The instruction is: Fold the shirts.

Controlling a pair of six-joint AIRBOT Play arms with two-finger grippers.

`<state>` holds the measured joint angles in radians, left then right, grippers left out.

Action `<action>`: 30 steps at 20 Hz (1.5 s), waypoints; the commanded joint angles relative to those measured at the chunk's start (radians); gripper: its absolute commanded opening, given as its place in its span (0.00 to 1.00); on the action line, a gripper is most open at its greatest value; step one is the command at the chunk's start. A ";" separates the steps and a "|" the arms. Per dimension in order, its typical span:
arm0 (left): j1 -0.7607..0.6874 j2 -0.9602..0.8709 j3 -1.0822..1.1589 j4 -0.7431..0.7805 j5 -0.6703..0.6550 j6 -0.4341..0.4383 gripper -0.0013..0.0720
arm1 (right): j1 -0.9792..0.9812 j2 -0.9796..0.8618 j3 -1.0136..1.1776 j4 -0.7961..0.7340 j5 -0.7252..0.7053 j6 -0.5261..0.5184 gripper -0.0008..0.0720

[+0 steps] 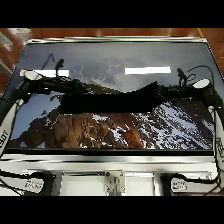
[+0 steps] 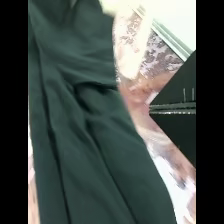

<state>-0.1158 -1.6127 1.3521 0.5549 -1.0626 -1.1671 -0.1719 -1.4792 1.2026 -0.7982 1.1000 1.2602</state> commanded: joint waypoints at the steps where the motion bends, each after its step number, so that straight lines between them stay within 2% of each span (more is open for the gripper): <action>1: -0.201 -0.062 0.000 -0.057 0.165 0.002 0.07 | 0.002 0.183 0.001 0.001 0.163 0.063 0.10; 6: -0.431 -0.187 0.001 -0.364 0.272 0.003 0.07 | 0.001 0.441 0.001 -0.090 0.286 0.200 0.10; 9: -0.552 -0.242 0.001 -0.518 0.306 0.003 0.07 | 0.001 0.543 0.001 -0.146 0.312 0.231 0.10; 12: -0.612 -0.266 0.001 -0.617 0.331 0.003 0.07 | 0.001 0.588 0.001 -0.147 0.314 0.230 0.10; 14: -0.588 -0.268 0.001 -0.673 0.330 0.007 0.07 | 0.001 0.592 0.001 -0.146 0.314 0.227 0.10; 16: -0.493 -0.262 0.011 -0.680 0.230 0.025 0.07 | 0.002 0.592 0.001 -0.142 0.302 0.183 0.10; 18: -0.354 -0.207 0.018 -0.684 0.137 0.113 0.06 | 0.006 0.592 -0.004 -0.143 0.257 0.169 0.10; 21: -0.113 -0.024 0.018 -0.679 0.155 0.140 0.06 | 0.119 0.566 -0.042 -0.151 0.120 0.181 0.10; 24: 0.126 0.181 0.018 -0.679 0.148 0.188 0.06 | 0.333 0.451 -0.083 -0.152 -0.028 0.184 0.10; 27: 0.329 0.369 0.018 -0.680 0.125 0.187 0.07 | 0.559 0.254 -0.084 -0.153 -0.259 0.183 0.10; 30: 0.463 0.523 0.018 -0.686 0.034 0.187 0.07 | 0.726 0.039 -0.084 -0.072 -0.596 0.186 0.10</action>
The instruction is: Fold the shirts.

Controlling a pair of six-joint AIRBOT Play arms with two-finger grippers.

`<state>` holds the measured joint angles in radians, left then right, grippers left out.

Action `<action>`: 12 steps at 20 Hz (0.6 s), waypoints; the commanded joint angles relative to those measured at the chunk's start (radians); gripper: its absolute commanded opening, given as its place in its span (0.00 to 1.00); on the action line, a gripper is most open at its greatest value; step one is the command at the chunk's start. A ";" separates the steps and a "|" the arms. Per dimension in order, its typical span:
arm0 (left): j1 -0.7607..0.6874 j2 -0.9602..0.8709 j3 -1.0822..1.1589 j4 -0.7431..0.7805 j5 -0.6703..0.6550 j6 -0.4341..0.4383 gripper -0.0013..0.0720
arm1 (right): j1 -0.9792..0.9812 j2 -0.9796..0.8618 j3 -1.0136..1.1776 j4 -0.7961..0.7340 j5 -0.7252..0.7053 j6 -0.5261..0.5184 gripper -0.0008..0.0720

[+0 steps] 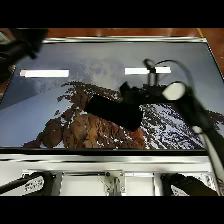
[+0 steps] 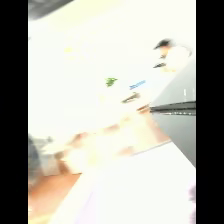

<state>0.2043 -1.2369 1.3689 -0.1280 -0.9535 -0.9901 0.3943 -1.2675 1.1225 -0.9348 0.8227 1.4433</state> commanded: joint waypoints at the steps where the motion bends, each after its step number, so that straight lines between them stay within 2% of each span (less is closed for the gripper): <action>1: 0.169 0.187 0.001 -0.003 -0.119 0.003 0.07 | 0.192 -0.233 -0.004 0.159 -0.411 0.003 0.10; 3: 0.191 0.262 0.000 0.014 -0.184 -0.010 0.06 | 0.239 -0.311 -0.004 0.340 -0.557 -0.007 0.10; 5: 0.187 0.317 0.000 0.092 -0.192 -0.037 0.06 | 0.263 -0.345 -0.002 0.427 -0.633 -0.008 0.12; 6: 0.183 0.335 0.000 0.153 -0.192 -0.055 0.07 | 0.264 -0.349 0.003 0.431 -0.640 -0.008 0.30; 7: 0.178 0.343 0.000 0.208 -0.192 -0.074 0.06 | 0.264 -0.348 0.008 0.430 -0.642 -0.008 0.76; 8: 0.169 0.344 0.000 0.250 -0.192 -0.097 0.07 | 0.252 -0.343 0.024 0.430 -0.618 -0.008 0.93; 10: 0.148 0.336 0.000 0.279 -0.191 -0.126 0.07 | 0.201 -0.303 0.049 0.409 -0.523 -0.056 0.93; 12: 0.132 0.335 0.000 0.279 -0.179 -0.126 0.07 | 0.105 -0.214 0.052 0.284 -0.364 -0.079 0.93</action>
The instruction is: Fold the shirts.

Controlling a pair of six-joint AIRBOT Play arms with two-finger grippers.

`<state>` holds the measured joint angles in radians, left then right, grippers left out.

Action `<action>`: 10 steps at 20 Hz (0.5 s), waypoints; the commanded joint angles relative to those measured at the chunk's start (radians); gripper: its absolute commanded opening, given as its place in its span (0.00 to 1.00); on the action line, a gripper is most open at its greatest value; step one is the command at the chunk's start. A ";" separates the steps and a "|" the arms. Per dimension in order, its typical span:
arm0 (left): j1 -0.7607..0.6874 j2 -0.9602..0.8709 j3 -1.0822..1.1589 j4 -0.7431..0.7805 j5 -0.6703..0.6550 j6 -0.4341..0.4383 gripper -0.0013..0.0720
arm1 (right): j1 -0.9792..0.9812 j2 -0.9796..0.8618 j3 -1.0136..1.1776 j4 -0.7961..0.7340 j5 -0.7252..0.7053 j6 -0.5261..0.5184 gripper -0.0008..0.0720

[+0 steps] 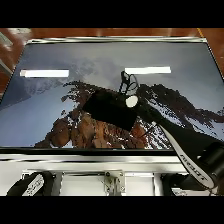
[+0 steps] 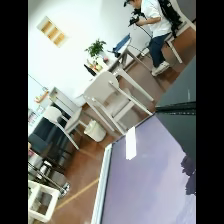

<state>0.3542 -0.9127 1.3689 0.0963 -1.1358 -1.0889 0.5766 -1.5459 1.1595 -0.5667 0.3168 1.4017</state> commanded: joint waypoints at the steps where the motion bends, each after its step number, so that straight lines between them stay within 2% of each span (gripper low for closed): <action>1: -0.018 0.011 0.000 0.056 0.006 -0.027 0.07 | -0.147 0.119 0.015 -0.198 0.269 -0.037 0.93; 2: -0.018 0.011 0.000 0.067 0.005 -0.027 0.07 | -0.219 0.166 0.015 -0.337 0.397 -0.011 0.93; 4: -0.018 0.011 0.000 0.116 0.003 -0.027 0.07 | -0.368 0.237 0.014 -0.662 0.699 0.135 0.93; 5: -0.018 0.011 0.000 0.147 -0.004 -0.028 0.07 | -0.438 0.245 0.008 -0.784 0.854 0.191 0.93; 6: -0.018 0.011 0.000 0.175 -0.011 -0.029 0.07 | -0.498 0.243 -0.021 -0.815 0.954 0.199 0.93; 7: -0.018 0.011 0.000 0.198 -0.019 -0.035 0.07 | -0.540 0.241 -0.073 -0.769 0.968 0.195 0.93; 8: -0.018 0.011 0.000 0.210 -0.024 -0.036 0.07 | -0.566 0.240 -0.146 -0.676 0.919 0.176 0.93; 10: -0.019 0.011 0.000 0.211 -0.027 -0.049 0.07 | -0.560 0.240 -0.293 -0.457 0.703 0.160 0.93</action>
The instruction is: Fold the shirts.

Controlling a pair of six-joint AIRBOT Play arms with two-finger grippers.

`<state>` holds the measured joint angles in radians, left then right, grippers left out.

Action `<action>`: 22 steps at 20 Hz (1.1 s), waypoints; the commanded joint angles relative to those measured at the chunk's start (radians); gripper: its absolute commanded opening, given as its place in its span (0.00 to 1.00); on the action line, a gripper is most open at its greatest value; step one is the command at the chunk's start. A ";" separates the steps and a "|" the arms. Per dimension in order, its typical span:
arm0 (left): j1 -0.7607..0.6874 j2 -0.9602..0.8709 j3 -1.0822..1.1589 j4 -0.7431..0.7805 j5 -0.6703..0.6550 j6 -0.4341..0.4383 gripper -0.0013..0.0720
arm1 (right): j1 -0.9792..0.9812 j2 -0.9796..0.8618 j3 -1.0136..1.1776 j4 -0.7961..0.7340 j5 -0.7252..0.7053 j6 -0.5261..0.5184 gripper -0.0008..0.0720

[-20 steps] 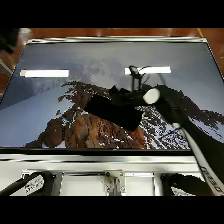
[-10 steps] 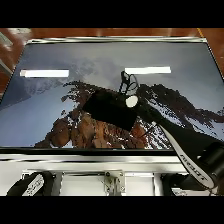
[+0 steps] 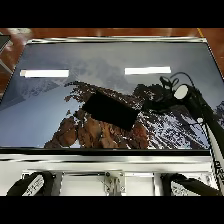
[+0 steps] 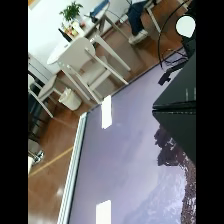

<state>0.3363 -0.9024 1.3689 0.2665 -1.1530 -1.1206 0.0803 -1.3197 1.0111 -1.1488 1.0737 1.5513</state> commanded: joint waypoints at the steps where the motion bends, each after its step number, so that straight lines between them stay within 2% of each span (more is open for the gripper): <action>1: -0.005 0.001 0.000 0.041 -0.010 -0.039 0.07 | -0.055 0.013 -0.200 0.212 -0.151 -0.003 0.93; 3: -0.021 0.001 0.000 0.041 -0.010 -0.048 0.07 | -0.032 0.000 -0.262 0.301 -0.271 -0.024 0.93; 5: -0.045 0.000 0.000 0.042 -0.006 -0.048 0.07 | -0.002 -0.055 -0.262 0.359 -0.288 -0.058 0.93; 8: -0.096 0.000 0.000 0.065 0.013 -0.044 0.07 | 0.050 -0.161 -0.262 0.689 -0.294 -0.341 0.93; 9: -0.113 0.000 0.000 0.079 0.019 -0.044 0.07 | 0.060 -0.195 -0.257 0.768 -0.297 -0.394 0.93; 11: -0.140 0.000 0.000 0.078 0.019 -0.045 0.07 | 0.065 -0.254 -0.218 0.832 -0.292 -0.419 0.92; 12: -0.151 0.001 0.000 0.078 0.019 -0.045 0.07 | 0.065 -0.276 -0.187 0.836 -0.282 -0.425 0.77; 13: -0.164 0.000 0.000 0.078 0.020 -0.045 0.07 | 0.065 -0.293 -0.152 0.833 -0.270 -0.435 0.52; 14: -0.177 0.000 0.000 0.079 0.027 -0.045 0.07 | 0.064 -0.303 -0.114 0.833 -0.272 -0.466 0.13; 16: -0.195 0.000 0.000 0.086 0.063 -0.044 0.07 | 0.030 -0.299 -0.023 0.812 -0.285 -0.572 0.10; 17: -0.199 0.000 0.000 0.093 0.078 -0.044 0.07 | -0.011 -0.294 0.032 0.770 -0.285 -0.585 0.10; 20: -0.200 0.000 0.000 0.101 0.079 -0.045 0.07 | -0.204 -0.271 0.156 0.648 -0.265 -0.529 0.10; 22: -0.211 -0.001 0.000 0.102 0.079 -0.045 0.07 | -0.390 -0.252 0.184 0.625 -0.209 -0.502 0.10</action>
<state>0.1375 -0.9024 1.3689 0.3626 -1.0836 -1.1652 -0.1192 -1.5890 1.1202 -0.4595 0.8131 1.0286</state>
